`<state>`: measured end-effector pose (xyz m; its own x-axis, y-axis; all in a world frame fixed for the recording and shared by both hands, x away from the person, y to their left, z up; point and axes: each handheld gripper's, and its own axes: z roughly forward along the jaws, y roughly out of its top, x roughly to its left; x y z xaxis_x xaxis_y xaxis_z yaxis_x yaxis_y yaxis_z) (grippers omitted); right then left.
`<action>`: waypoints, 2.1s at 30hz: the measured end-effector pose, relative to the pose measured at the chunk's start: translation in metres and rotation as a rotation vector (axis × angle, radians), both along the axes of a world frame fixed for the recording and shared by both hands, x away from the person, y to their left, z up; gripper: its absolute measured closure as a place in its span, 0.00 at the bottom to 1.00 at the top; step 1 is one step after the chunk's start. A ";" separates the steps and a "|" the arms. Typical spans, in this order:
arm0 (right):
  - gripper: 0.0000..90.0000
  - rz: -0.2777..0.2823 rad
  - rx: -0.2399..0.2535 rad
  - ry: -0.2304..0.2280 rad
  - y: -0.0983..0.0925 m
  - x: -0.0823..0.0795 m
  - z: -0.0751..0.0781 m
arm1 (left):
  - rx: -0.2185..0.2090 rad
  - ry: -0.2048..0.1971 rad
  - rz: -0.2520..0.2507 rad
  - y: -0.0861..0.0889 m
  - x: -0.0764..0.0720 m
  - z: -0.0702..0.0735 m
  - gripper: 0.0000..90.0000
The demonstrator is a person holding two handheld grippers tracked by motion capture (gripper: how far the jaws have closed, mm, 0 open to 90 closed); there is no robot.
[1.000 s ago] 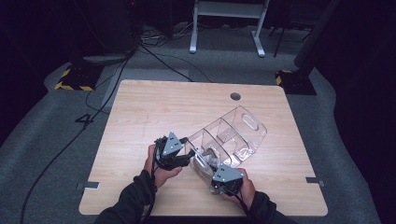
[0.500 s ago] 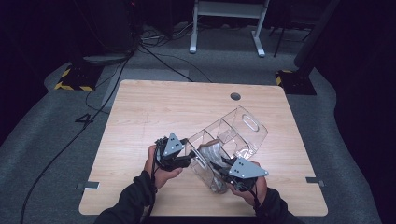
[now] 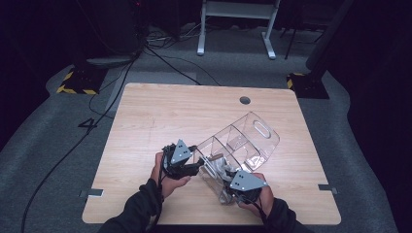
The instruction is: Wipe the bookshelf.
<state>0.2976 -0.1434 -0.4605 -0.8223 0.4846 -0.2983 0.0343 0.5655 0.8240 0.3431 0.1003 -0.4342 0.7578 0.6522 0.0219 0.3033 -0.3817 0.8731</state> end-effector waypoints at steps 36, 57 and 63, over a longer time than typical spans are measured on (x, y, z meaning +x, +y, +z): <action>0.85 -0.129 0.145 -0.202 -0.022 -0.012 0.052 | -0.007 0.000 -0.005 0.000 0.001 -0.001 0.51; 0.66 0.020 -0.139 0.152 -0.029 -0.008 -0.007 | -0.005 -0.002 -0.007 0.000 0.001 -0.001 0.51; 0.50 0.067 -0.110 0.228 -0.030 -0.006 -0.003 | -0.005 -0.003 -0.007 0.000 0.001 -0.001 0.51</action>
<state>0.2914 -0.1730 -0.4634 -0.9037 0.4012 -0.1497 0.1712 0.6589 0.7325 0.3443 0.1001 -0.4349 0.7625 0.6467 0.0212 0.2975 -0.3795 0.8761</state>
